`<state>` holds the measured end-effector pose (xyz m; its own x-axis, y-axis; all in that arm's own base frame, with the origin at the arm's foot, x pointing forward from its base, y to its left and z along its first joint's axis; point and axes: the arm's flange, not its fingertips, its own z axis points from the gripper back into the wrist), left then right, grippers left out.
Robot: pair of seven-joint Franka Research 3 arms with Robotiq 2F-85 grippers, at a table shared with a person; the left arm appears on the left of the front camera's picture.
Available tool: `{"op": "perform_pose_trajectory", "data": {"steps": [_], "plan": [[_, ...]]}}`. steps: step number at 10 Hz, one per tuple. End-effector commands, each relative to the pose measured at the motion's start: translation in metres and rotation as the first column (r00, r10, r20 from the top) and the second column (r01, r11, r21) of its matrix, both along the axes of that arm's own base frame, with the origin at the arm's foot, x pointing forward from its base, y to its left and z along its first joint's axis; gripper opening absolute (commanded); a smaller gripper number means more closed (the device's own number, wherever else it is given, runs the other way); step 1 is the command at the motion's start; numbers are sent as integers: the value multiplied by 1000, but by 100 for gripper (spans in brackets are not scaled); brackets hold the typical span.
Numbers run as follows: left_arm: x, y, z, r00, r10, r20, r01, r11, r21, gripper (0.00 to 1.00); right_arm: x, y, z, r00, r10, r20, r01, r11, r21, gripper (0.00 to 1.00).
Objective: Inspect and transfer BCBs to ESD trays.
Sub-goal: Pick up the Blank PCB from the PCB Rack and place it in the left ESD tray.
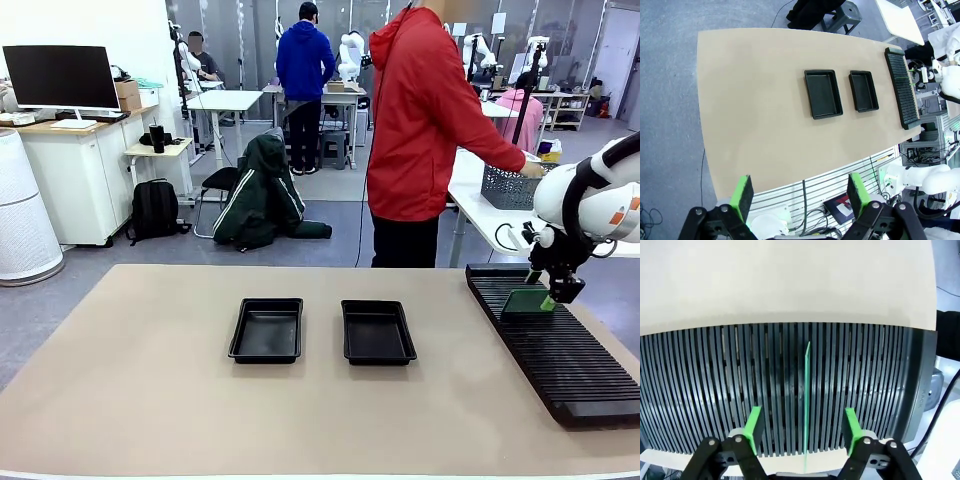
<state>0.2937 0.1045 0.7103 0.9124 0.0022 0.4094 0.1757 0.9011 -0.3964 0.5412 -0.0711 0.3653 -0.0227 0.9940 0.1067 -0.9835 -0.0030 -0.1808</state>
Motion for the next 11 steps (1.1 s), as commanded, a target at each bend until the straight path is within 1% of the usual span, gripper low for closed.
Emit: {"op": "perform_pose_trajectory", "data": {"steps": [1,2,3,4,5,6,7,8,9,10,11], "plan": [[0,0,-2,1000,1,-1,-1,1000,0,100,4,-1,-4,1000,-9,3,9,1000,3,72],[0,0,-2,1000,1,-1,-1,1000,0,100,4,0,-3,1000,-13,-1,13,1000,-1,54],[0,0,-2,1000,1,-1,-1,1000,0,100,5,1,-2,1000,-21,-7,21,1000,-19,60],[0,0,-2,1000,1,-1,-1,1000,0,100,6,2,-1,1000,-26,-13,25,998,-50,42],[0,0,-2,1000,1,-1,-1,1000,0,100,7,3,1,1000,-23,-11,22,998,-61,48],[0,0,-2,1000,1,-1,-1,1000,0,100,8,5,2,999,-27,-20,26,997,-78,31],[0,0,-2,1000,1,-1,-1,1000,0,100,8,5,1,999,-31,-25,28,996,-87,37],[0,0,-2,1000,1,-1,-1,1000,0,100,9,5,1,999,-32,-30,30,996,-85,20],[0,0,-2,1000,1,-1,-1,1000,0,100,10,6,0,999,-35,-30,33,996,-86,27],[0,0,-2,1000,1,-1,-1,1000,0,100,11,6,-1,999,-37,-33,34,996,-86,10],[0,0,-2,1000,1,-1,-1,1000,0,100,12,6,-2,999,-38,-34,35,996,-83,16]]}}
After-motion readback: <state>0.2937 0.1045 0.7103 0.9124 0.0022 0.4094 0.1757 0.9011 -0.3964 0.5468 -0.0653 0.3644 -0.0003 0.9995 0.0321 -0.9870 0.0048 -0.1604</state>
